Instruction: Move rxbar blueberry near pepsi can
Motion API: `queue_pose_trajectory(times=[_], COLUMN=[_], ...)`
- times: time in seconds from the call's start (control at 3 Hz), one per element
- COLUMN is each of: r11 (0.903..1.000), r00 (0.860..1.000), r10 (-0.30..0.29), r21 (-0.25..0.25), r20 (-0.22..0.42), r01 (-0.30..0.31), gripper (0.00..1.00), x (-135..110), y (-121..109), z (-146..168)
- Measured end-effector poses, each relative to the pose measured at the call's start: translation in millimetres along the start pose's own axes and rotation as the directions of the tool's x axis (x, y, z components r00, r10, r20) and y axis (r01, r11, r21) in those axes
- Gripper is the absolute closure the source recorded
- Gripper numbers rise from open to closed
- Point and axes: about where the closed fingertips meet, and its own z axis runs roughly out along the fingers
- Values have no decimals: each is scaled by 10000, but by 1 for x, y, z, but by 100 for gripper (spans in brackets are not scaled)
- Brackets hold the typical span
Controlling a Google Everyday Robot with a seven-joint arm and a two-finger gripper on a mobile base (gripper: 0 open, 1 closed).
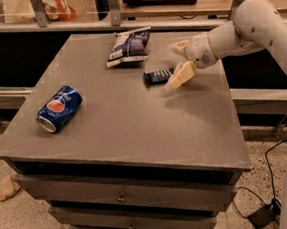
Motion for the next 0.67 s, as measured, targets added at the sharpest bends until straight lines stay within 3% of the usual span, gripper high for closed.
queue_pose_trajectory(times=[0.33, 0.67], r11=[9997, 9989], r00=[9997, 9988], r10=[185, 362], r21=[-133, -288], r20=[-173, -340], r01=[-187, -372], gripper=[4, 20], x=[9, 18], y=[1, 4], z=[4, 7])
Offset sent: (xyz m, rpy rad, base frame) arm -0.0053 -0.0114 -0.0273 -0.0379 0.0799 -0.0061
